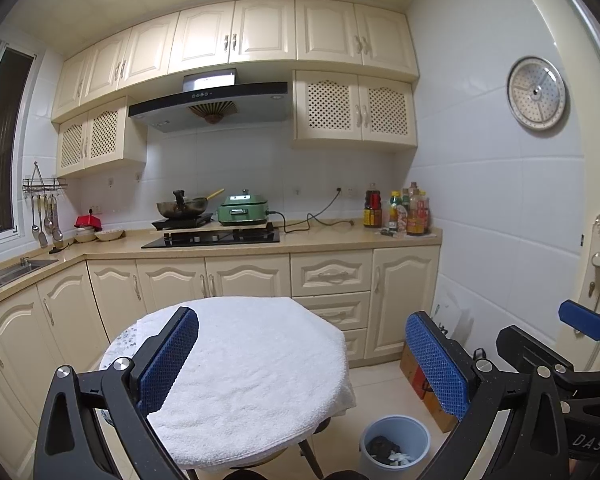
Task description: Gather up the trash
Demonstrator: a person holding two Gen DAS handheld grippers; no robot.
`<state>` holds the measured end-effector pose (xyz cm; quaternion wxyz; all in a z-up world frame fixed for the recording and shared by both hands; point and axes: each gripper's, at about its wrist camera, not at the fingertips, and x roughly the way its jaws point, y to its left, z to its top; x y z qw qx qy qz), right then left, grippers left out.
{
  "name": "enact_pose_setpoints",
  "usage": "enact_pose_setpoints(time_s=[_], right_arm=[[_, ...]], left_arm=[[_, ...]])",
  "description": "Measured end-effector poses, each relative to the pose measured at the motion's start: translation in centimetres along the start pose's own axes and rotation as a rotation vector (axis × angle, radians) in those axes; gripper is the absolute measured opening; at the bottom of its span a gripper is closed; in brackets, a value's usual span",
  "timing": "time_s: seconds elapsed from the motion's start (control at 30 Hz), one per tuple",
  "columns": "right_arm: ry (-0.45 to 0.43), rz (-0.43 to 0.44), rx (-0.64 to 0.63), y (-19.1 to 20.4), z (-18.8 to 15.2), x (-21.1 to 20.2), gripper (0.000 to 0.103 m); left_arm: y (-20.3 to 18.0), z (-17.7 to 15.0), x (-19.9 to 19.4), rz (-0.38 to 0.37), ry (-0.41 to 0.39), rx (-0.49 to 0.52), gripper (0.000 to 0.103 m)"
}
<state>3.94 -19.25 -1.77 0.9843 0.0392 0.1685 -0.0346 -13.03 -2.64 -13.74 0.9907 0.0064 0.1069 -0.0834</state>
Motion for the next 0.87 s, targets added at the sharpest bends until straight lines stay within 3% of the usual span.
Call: enact_pose_setpoints(time_s=[0.87], right_arm=[[0.002,0.002,0.001,0.10,-0.25,0.06,0.103]], left_arm=[[0.27,0.07,0.11,0.005,0.004,-0.002,0.102]])
